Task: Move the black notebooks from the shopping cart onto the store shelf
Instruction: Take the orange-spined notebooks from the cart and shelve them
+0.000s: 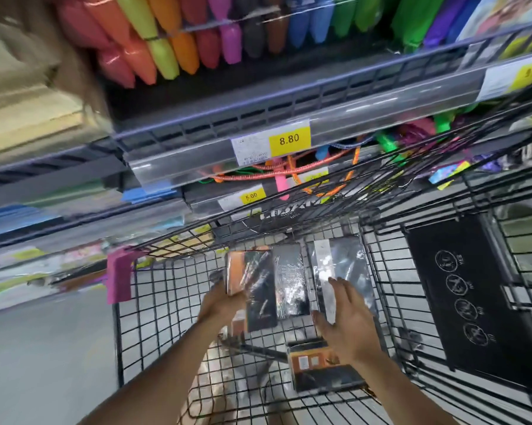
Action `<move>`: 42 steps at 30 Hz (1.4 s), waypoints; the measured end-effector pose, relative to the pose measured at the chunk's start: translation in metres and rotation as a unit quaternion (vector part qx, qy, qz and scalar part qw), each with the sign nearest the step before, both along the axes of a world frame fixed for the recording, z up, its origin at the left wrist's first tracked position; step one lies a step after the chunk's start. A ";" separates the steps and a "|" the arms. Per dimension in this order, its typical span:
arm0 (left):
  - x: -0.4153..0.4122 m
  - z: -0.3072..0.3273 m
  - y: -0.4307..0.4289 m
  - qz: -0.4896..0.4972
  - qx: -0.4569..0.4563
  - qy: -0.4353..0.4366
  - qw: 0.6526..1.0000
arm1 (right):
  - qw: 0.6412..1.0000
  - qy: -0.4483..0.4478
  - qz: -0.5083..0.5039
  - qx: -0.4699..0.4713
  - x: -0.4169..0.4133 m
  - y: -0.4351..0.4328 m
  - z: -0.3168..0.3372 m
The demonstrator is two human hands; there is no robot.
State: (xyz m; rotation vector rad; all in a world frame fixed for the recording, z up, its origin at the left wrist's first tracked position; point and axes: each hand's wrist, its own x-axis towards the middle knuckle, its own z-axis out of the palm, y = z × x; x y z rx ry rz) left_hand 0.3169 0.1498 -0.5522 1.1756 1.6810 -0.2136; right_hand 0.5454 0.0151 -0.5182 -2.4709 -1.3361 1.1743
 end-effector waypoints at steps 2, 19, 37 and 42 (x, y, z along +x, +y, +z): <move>-0.017 0.019 -0.006 0.022 0.014 -0.003 1.000 | 0.999 0.041 -0.019 -0.021 -0.008 0.010 0.003; -0.062 0.062 -0.037 0.122 -0.001 0.001 0.993 | 0.977 -0.076 -0.018 -0.199 -0.085 0.069 -0.076; -0.065 0.150 -0.042 0.227 -0.064 -0.084 0.968 | 0.953 0.194 -0.194 -0.128 -0.047 0.044 0.050; -0.055 0.216 -0.042 0.226 -0.050 -0.153 0.961 | 0.938 0.262 -0.211 -0.085 -0.026 0.019 0.128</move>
